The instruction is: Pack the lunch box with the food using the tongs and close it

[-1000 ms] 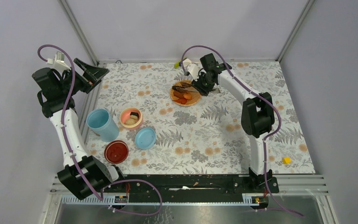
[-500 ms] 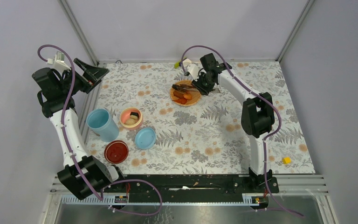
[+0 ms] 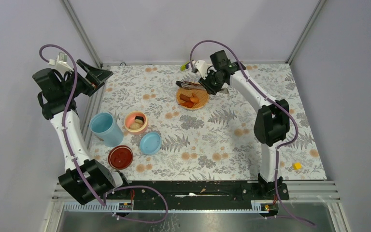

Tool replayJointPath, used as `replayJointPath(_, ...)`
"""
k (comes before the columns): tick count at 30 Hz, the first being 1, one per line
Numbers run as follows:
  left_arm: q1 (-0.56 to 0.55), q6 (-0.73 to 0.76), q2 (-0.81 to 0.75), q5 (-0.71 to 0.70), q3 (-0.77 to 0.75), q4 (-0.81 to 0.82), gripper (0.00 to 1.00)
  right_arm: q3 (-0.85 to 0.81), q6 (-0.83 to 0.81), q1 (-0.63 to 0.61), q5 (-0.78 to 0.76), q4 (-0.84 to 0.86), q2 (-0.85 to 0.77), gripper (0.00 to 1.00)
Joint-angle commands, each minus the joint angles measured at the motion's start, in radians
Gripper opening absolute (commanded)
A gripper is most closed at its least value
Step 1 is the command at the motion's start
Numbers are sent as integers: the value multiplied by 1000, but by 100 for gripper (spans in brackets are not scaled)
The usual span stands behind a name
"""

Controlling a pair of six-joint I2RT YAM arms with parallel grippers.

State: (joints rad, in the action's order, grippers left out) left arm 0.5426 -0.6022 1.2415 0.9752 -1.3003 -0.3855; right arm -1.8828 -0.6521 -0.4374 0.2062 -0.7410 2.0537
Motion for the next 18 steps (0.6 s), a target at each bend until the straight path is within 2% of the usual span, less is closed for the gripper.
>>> replayJointPath(1, 5, 43, 6, 5, -61, -9, 99, -70, 49, 4, 86, 5, -104, 28)
replayJointPath(9, 1, 81, 25, -18, -120, -55, 99, -190, 134, -34, 227, -67, -112, 27)
replayJointPath(18, -20, 107, 49, -61, -204, -93, 99, -321, 196, -200, 251, -101, -66, 27)
